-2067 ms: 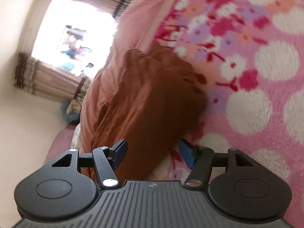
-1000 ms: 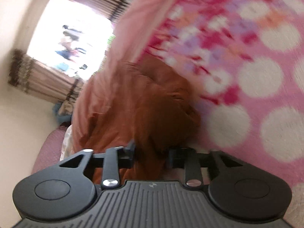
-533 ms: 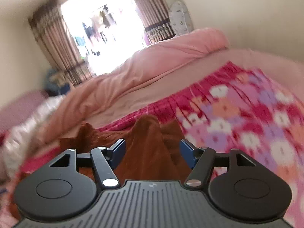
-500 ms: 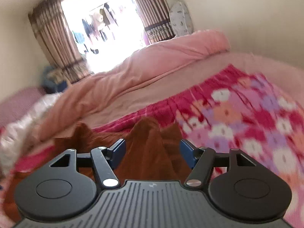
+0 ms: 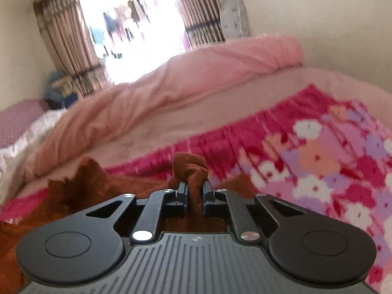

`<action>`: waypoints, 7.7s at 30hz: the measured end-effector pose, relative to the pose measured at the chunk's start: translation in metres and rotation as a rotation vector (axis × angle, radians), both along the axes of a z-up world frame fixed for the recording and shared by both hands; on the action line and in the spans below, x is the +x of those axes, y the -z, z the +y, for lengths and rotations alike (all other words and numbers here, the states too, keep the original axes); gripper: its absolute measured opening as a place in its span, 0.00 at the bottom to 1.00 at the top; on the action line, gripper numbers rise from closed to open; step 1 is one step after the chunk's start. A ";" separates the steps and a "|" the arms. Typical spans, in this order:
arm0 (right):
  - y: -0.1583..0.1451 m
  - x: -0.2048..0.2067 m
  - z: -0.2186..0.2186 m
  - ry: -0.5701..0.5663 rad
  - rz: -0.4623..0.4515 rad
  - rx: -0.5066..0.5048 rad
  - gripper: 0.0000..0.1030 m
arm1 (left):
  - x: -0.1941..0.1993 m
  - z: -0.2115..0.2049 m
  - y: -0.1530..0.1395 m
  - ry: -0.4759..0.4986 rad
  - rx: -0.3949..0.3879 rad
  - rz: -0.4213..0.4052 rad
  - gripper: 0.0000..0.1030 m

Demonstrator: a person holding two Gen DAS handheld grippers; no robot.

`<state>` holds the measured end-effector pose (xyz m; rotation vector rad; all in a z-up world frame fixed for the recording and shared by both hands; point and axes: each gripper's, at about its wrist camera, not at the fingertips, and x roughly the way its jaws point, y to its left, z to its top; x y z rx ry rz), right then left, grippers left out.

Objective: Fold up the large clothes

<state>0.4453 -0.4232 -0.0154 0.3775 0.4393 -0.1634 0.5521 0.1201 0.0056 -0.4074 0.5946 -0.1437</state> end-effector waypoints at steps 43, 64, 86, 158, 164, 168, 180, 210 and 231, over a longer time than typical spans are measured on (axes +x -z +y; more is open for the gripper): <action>0.049 -0.055 0.196 -0.418 -0.051 0.081 0.20 | -0.116 -0.122 0.035 0.210 0.114 -0.031 0.54; 0.080 -0.112 0.018 0.041 -0.023 0.046 0.18 | -0.129 -0.025 0.056 0.025 0.182 -0.008 0.55; 0.022 -0.073 0.227 -0.214 -0.102 -0.073 0.46 | -0.200 0.009 0.066 -0.156 -0.238 0.027 0.66; 0.037 -0.185 0.035 0.209 -0.055 -0.019 0.57 | -0.086 -0.374 -0.032 0.567 -0.346 -0.089 0.38; 0.045 -0.202 0.008 0.250 -0.030 0.018 0.57 | -0.057 -0.435 0.034 0.727 -0.263 0.139 0.70; 0.038 -0.210 0.007 0.230 -0.059 0.021 0.57 | -0.051 -0.401 0.004 0.779 -0.428 0.123 0.72; 0.054 -0.203 0.003 -0.011 -0.147 0.506 0.63 | -0.168 -0.231 0.000 0.528 0.033 -0.085 0.72; 0.032 -0.116 -0.011 -0.032 -0.200 0.429 0.27 | -0.152 -0.248 0.049 0.331 0.154 -0.015 0.41; 0.087 -0.133 -0.030 0.053 -0.119 0.483 0.43 | -0.190 -0.178 0.018 0.365 0.040 0.045 0.49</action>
